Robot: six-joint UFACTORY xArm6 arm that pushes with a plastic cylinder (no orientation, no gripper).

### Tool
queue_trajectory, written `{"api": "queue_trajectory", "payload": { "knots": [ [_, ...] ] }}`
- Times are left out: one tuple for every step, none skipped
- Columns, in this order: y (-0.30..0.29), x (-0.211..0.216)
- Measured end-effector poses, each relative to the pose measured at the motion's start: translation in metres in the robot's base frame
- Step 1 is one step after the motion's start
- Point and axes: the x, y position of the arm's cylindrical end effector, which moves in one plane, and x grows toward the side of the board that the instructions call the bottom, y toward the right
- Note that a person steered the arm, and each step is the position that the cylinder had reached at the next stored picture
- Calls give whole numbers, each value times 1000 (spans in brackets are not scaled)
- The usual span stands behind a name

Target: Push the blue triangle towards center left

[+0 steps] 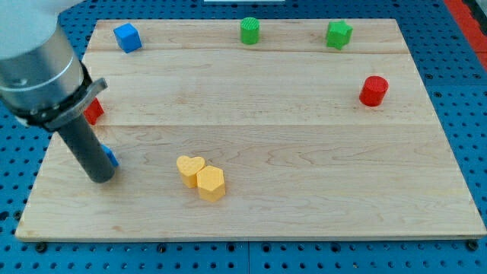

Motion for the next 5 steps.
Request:
{"api": "queue_trajectory", "payload": {
  "knots": [
    [-2,10],
    [-20,12],
    [-15,-18],
    [10,-47],
    [26,-70]
  ]
}}
